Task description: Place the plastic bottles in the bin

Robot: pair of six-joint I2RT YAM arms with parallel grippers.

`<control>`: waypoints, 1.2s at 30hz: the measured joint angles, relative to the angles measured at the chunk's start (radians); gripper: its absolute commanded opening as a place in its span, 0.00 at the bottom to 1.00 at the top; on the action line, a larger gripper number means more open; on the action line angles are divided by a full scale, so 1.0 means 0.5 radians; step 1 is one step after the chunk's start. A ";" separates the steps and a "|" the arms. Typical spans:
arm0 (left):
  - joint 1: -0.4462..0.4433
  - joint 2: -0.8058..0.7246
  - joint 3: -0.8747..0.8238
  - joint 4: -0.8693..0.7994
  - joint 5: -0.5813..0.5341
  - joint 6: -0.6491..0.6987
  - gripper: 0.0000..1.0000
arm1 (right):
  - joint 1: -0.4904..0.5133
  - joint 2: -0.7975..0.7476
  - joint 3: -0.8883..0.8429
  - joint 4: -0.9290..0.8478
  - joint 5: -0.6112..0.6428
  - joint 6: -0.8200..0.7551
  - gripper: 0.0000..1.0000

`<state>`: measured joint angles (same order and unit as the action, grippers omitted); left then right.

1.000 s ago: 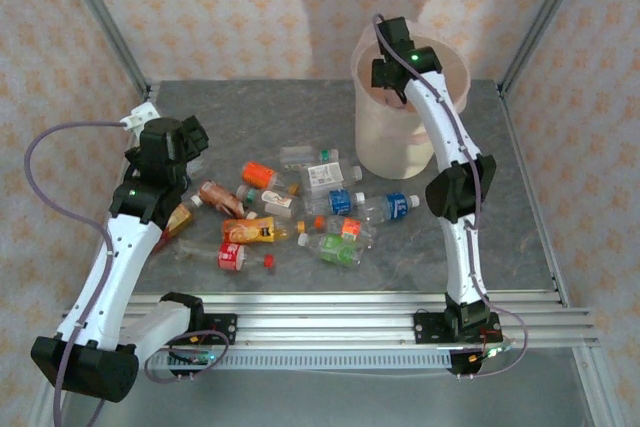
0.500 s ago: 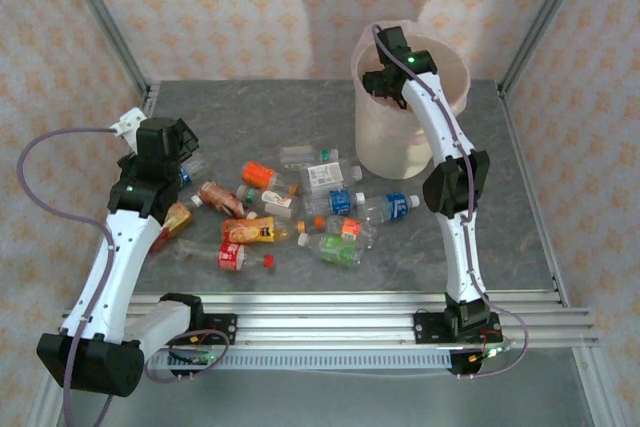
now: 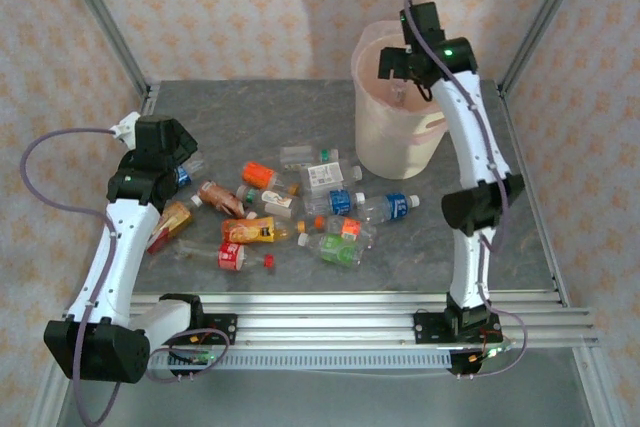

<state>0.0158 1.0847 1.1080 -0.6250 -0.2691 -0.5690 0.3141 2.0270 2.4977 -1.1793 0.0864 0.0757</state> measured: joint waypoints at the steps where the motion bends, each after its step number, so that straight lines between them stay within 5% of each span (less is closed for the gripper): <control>1: 0.000 0.000 0.000 -0.002 0.015 -0.003 1.00 | 0.009 -0.095 -0.086 0.002 0.011 0.011 0.99; 11: 0.000 0.000 -0.002 0.001 0.160 -0.019 1.00 | 0.494 -1.336 -1.648 0.454 0.198 0.127 0.99; 16: 0.000 -0.018 -0.042 0.028 0.221 -0.038 1.00 | 0.845 -1.674 -2.095 0.552 0.321 0.234 0.99; 26: 0.000 -0.043 -0.095 0.153 0.331 -0.125 1.00 | 1.440 -1.407 -2.469 0.560 0.363 0.418 0.97; 36: 0.000 -0.121 -0.095 0.193 0.330 -0.127 1.00 | 1.601 -1.138 -2.647 0.628 0.068 0.417 0.92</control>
<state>0.0158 1.0245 1.0607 -0.5285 -0.1043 -0.6327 1.1149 1.4578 1.1744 -0.8654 0.1204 0.2844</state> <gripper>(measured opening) 0.999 0.927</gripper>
